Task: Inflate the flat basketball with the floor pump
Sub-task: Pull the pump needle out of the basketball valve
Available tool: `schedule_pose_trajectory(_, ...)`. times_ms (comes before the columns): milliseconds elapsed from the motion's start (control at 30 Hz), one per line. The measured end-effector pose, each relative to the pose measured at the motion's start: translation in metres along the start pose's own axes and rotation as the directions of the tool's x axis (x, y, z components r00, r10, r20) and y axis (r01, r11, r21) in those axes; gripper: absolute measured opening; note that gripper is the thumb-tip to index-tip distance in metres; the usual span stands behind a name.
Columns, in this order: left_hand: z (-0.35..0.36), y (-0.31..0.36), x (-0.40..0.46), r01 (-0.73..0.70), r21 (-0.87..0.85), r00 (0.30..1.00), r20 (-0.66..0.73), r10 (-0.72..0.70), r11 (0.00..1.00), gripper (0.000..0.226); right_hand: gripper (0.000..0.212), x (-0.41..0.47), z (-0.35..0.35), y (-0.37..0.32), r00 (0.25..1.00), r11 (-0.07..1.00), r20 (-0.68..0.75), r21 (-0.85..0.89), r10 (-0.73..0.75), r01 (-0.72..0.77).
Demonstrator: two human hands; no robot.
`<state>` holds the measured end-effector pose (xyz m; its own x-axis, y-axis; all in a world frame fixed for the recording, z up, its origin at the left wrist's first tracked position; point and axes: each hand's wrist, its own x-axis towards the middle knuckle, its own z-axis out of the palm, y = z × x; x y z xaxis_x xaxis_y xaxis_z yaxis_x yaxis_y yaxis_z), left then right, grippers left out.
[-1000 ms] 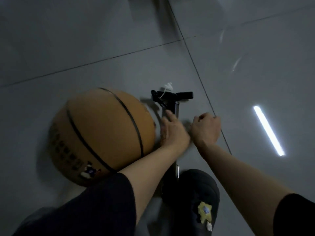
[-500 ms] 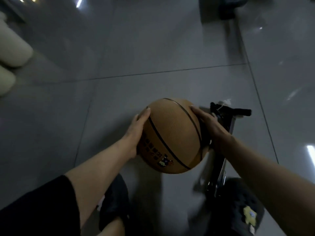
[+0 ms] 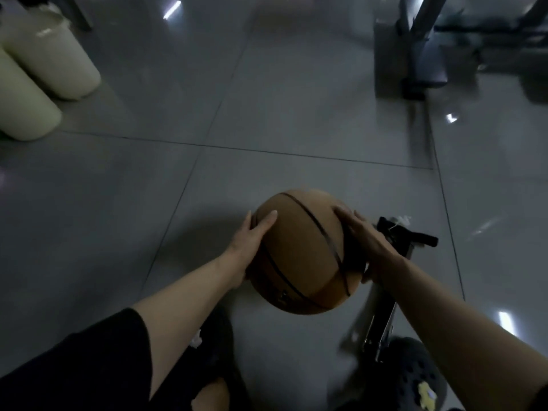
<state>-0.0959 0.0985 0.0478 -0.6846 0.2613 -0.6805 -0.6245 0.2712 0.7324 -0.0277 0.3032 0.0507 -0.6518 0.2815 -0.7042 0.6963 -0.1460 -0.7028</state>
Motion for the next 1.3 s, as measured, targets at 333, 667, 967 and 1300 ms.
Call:
schedule_pose_trajectory(333, -0.012, -0.029, 0.016, 0.008, 0.247, 1.000, -0.017, -0.003, 0.969, 0.134, 0.094, 0.000, 0.024, 0.008, 0.999, 0.987, 0.003, -0.153, 0.041, -0.040)
schedule_pose_trajectory(667, -0.029, -0.037, 0.007, -0.182, 0.484, 0.970, -0.055, 0.238, 0.856, 0.055, 0.115, 0.000, 0.060, 0.012, 0.996, 0.972, -0.093, -0.233, 0.009, -0.030)
schedule_pose_trajectory(967, -0.010, -0.004, -0.003, -0.181, 0.605, 0.957, -0.073, 0.280, 0.775, 0.053, 0.116, -0.014, 0.051, 0.002, 0.993, 0.976, -0.090, -0.196, 0.079, -0.095)
schedule_pose_trajectory(1300, 0.002, 0.023, 0.014, -0.193, 0.791, 0.973, 0.078, 0.218, 0.581, 0.086, 0.103, 0.006, 0.025, -0.013, 0.997, 0.867, 0.076, -0.495, -0.025, 0.059)
